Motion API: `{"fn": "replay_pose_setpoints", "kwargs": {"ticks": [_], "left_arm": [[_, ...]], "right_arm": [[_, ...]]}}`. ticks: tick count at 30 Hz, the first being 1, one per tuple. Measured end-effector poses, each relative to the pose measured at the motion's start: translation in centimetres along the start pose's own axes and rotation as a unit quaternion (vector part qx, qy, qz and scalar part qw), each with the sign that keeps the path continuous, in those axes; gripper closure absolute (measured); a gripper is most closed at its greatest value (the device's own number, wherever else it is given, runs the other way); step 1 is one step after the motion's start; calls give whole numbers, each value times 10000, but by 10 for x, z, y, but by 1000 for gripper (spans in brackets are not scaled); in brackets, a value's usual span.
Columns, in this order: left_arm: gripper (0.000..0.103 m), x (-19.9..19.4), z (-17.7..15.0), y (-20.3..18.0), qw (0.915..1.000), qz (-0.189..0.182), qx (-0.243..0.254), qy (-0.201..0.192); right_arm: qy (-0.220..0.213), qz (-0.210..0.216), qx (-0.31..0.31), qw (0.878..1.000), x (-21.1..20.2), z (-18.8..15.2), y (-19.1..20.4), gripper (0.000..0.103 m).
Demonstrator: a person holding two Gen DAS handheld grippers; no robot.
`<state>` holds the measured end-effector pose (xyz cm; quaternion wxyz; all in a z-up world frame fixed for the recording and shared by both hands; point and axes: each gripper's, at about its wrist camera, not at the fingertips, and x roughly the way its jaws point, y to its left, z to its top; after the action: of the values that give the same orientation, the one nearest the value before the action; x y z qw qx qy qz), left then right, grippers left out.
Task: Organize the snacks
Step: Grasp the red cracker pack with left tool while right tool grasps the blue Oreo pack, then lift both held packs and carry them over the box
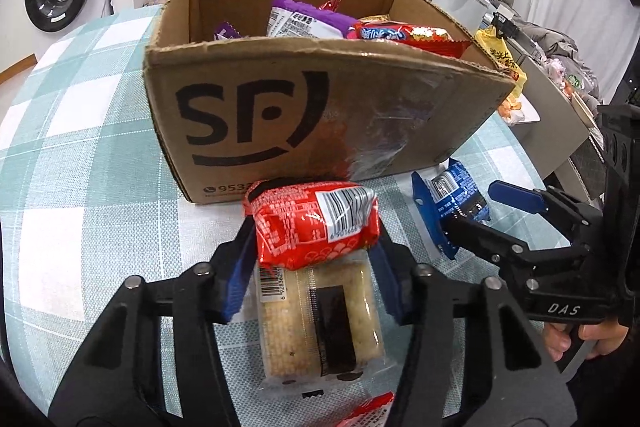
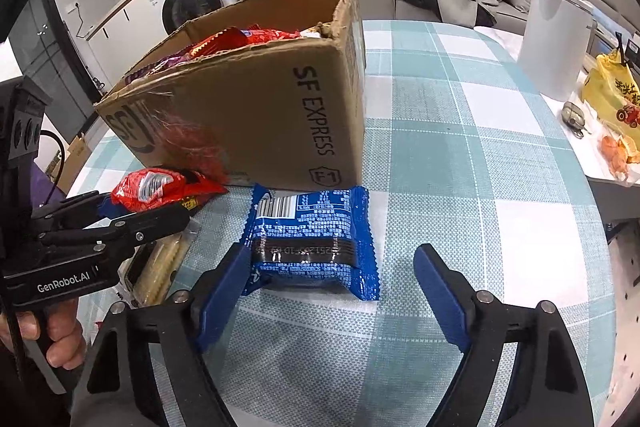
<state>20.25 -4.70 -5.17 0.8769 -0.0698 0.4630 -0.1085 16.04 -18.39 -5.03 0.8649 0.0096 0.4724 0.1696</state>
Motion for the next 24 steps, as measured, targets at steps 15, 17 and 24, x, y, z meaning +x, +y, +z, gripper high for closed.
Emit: {"fn": "replay_pose_setpoints", "kwargs": {"ticks": [15, 17, 24], "left_arm": [[59, -20, -8, 9, 9997, -128, -46, -201], [59, -24, -10, 11, 9996, -143, -42, -246], [59, -47, -21, 21, 9987, -234, -74, -452]], "right_arm": [[-63, 272, -51, 9996, -6, -4, 9, 55], [-102, 287, -55, 9995, -9, -5, 10, 55], [-274, 313, -113, 9991, -21, -2, 12, 55]]}}
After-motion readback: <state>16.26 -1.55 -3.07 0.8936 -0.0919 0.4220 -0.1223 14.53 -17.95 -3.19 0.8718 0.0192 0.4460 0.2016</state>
